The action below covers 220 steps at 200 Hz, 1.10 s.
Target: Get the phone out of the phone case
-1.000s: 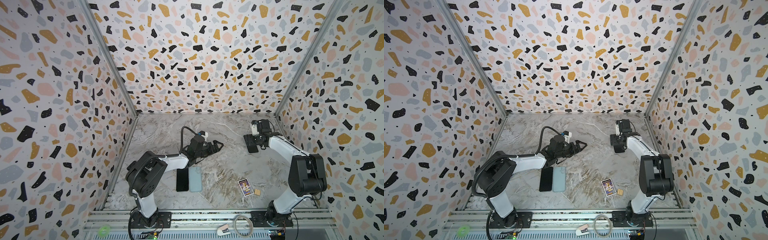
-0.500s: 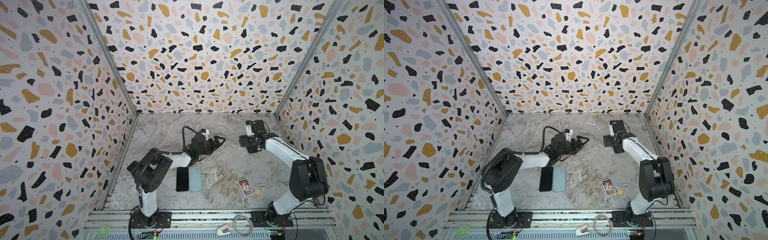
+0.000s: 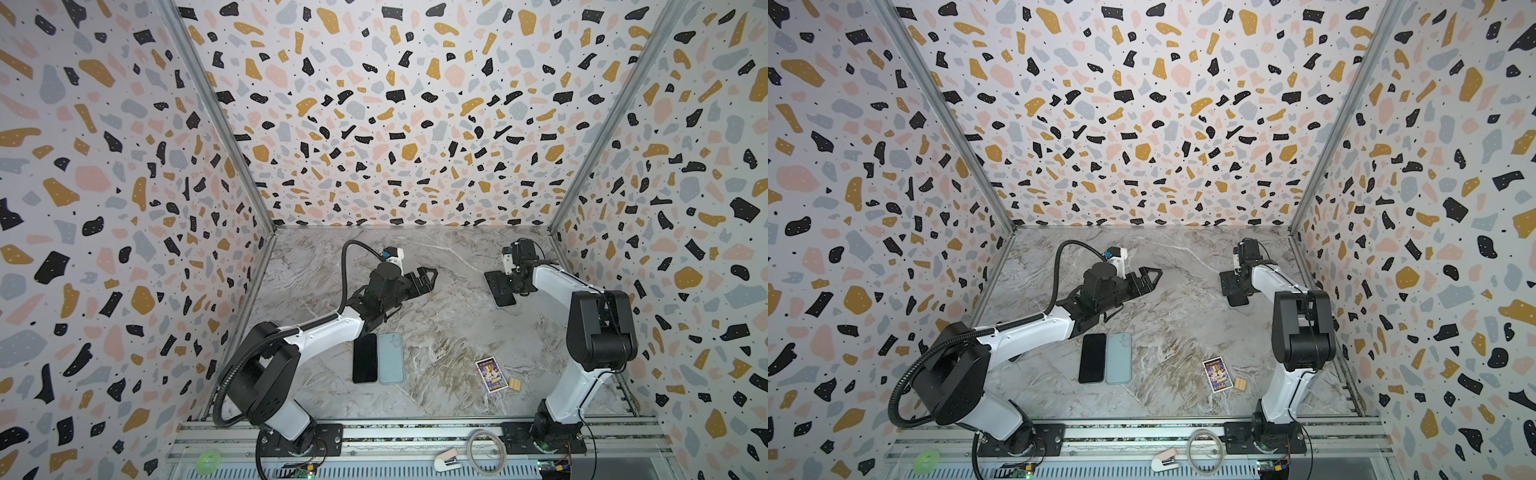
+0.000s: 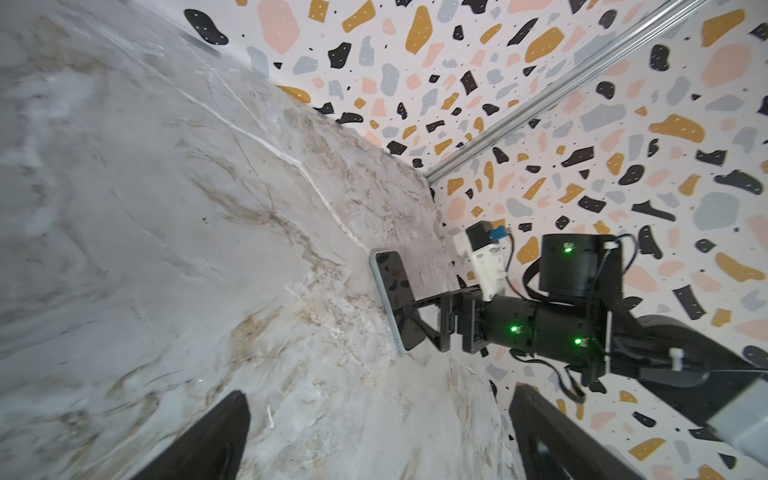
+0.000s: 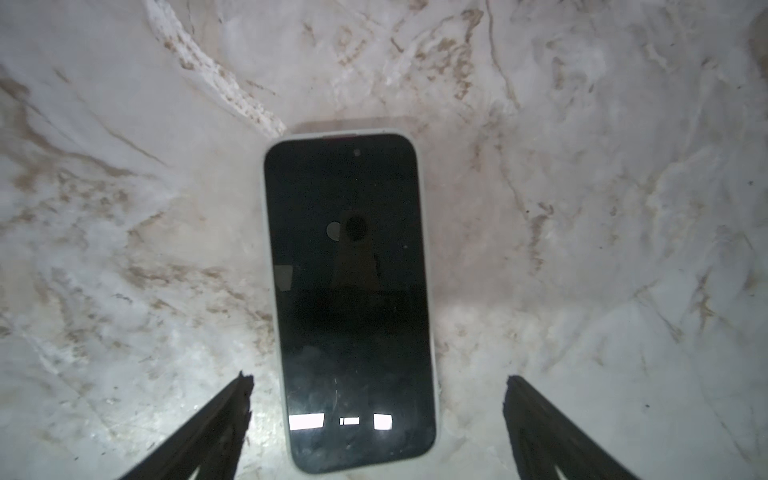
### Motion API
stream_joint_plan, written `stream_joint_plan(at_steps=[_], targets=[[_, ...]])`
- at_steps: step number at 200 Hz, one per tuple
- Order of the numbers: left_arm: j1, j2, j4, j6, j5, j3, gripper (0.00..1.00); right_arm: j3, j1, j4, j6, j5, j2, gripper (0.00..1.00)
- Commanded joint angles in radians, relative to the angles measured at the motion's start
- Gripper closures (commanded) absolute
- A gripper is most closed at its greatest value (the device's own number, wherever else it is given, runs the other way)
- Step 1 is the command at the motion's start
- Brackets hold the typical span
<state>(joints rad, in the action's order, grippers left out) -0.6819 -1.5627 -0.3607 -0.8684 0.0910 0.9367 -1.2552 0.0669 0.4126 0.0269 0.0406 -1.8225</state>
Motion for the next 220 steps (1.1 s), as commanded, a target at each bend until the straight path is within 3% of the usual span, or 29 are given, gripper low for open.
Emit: stream_joint_plan(at_steps=[1,172,220], targets=[[-0.004,0.006,0.025,0.051,-0.026,-0.015,0.00,-0.059,-0.015,0.030,0.031,-0.054,-0.014,0.03],[-0.002,0.015,0.029,0.063,-0.034,-0.033,0.00,-0.067,-0.036,0.001,0.044,-0.116,-0.138,0.02],[-0.002,0.015,0.028,0.063,-0.033,-0.033,0.00,-0.058,-0.035,-0.002,0.045,-0.101,-0.146,0.07]])
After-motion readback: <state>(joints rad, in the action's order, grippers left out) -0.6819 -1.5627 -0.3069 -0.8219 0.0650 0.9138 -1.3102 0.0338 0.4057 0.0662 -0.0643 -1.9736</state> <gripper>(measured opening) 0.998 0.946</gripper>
